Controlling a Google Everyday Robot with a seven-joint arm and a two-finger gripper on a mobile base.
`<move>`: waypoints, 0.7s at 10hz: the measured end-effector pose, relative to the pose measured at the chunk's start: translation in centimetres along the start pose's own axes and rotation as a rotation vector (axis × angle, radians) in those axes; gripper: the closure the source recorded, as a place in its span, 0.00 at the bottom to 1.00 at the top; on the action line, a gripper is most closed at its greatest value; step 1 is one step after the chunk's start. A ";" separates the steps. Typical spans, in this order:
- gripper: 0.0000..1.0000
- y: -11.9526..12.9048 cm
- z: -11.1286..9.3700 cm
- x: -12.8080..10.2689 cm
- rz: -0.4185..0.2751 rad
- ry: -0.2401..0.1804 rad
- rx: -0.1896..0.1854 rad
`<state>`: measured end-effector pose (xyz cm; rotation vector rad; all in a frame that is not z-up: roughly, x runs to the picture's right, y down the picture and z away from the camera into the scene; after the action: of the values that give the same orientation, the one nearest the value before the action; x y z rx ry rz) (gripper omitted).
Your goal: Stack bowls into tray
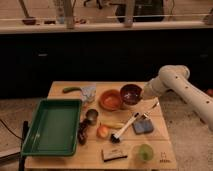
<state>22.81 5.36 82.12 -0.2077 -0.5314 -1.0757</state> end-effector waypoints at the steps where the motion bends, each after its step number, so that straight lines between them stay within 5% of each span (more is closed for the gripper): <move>1: 1.00 -0.8 0.3 -0.1 -0.028 -0.019 0.020; 7: 1.00 -5.3 2.3 -0.2 -0.136 -0.094 0.108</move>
<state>17.39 3.96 83.54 -0.1289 -0.6948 -1.1701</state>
